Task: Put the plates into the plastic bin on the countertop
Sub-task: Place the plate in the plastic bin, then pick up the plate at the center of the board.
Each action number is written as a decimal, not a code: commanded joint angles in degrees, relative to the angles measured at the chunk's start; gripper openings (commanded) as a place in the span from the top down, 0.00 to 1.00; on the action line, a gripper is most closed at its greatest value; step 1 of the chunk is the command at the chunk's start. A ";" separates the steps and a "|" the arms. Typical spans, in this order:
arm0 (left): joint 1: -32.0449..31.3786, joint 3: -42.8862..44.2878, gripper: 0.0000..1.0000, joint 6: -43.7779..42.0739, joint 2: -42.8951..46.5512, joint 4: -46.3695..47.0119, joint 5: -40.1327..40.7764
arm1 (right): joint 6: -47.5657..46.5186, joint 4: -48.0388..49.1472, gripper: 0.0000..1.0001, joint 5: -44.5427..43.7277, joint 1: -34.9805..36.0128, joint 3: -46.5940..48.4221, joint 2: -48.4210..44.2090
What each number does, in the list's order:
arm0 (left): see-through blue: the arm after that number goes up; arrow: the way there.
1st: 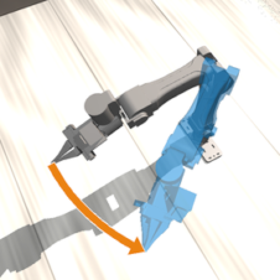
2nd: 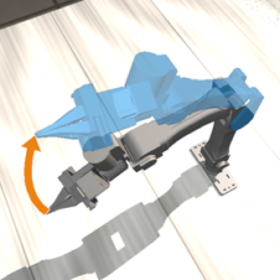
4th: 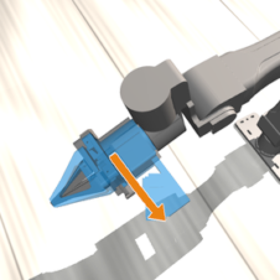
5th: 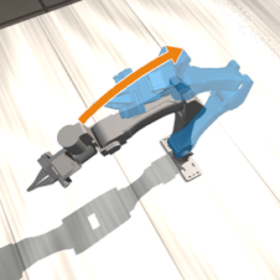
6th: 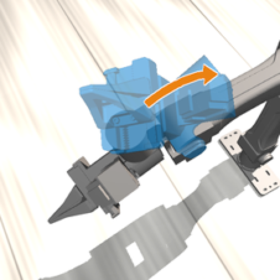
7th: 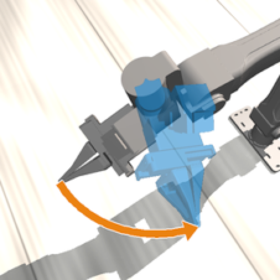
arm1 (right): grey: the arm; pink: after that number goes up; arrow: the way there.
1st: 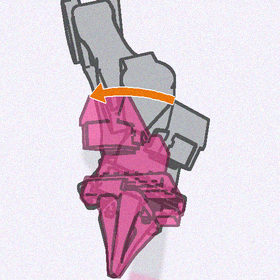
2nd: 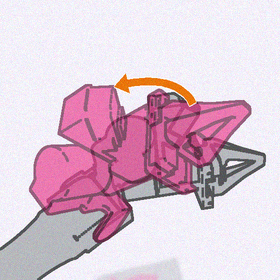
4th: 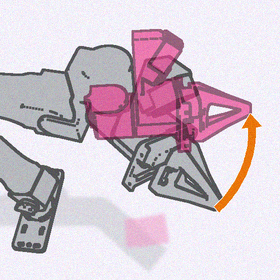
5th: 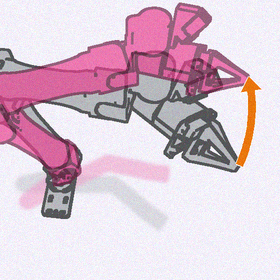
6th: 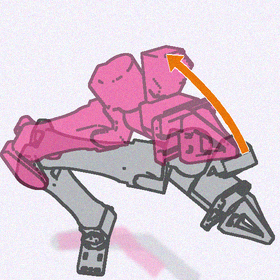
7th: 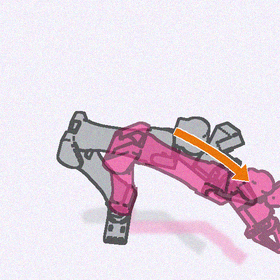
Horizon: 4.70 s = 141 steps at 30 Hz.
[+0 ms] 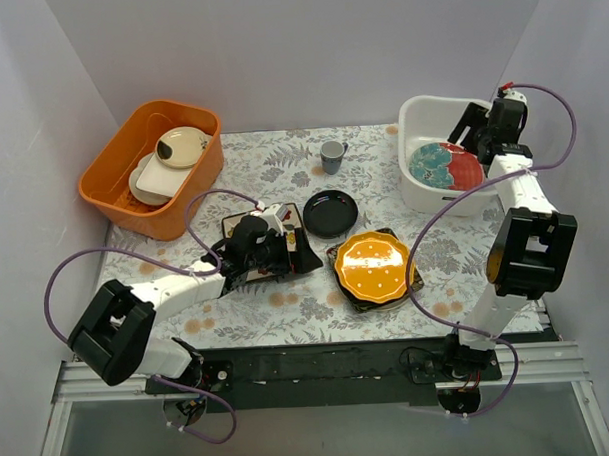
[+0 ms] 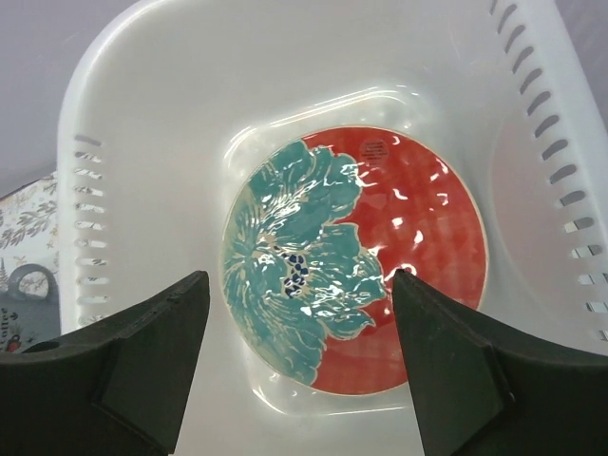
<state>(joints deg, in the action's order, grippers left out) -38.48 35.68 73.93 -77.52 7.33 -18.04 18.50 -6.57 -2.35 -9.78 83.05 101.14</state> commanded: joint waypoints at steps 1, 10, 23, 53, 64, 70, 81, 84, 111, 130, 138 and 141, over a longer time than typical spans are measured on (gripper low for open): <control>-0.02 2.29 0.02 -0.54 -0.18 -0.30 -1.03 | -1.19 1.29 0.16 1.12 1.17 0.98 -4.28; -0.72 3.34 0.02 0.07 -1.15 0.75 -1.73 | -0.66 1.03 0.18 4.45 3.45 -3.32 -10.26; -3.27 7.82 0.08 0.42 -4.04 -0.65 1.52 | 1.01 1.65 0.22 10.34 9.69 -14.05 -20.37; -8.72 21.09 0.29 -0.45 -19.16 -3.55 5.30 | -0.13 -3.01 0.37 15.27 16.73 -42.08 -44.54; -8.81 24.43 0.39 -2.47 -24.70 -3.47 3.54 | -0.66 -5.47 0.37 12.64 16.81 -43.14 -47.53; -8.81 24.35 0.44 -3.18 -25.84 -3.20 2.93 | -0.40 -5.91 0.37 12.11 16.81 -43.32 -48.32; -8.81 23.03 0.76 -2.56 -27.34 -2.32 2.66 | -0.22 -4.68 0.37 13.77 16.81 -41.74 -45.95; -8.81 22.42 1.00 -1.86 -27.34 -2.59 3.63 | -0.92 -4.86 0.36 14.56 16.81 -40.95 -45.25; -8.72 20.66 1.00 1.30 -16.27 -3.47 7.93 | -0.92 -2.48 0.34 19.14 16.37 -43.32 -43.66; -5.21 21.62 1.00 1.31 -12.40 -3.90 6.71 | 1.98 -1.43 0.29 27.14 15.23 -47.36 -44.54; -2.48 20.22 1.00 1.21 -9.50 -4.61 6.53 | 3.29 -0.03 0.29 31.16 14.97 -47.80 -44.10; -1.86 19.16 1.00 1.48 -8.18 -4.87 6.79 | 3.56 1.38 0.29 33.10 14.97 -47.80 -42.79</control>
<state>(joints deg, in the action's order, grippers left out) -41.10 54.78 73.30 -92.75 -2.24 -8.10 21.12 -8.97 26.44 5.52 35.66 57.47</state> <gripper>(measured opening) 0.076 0.709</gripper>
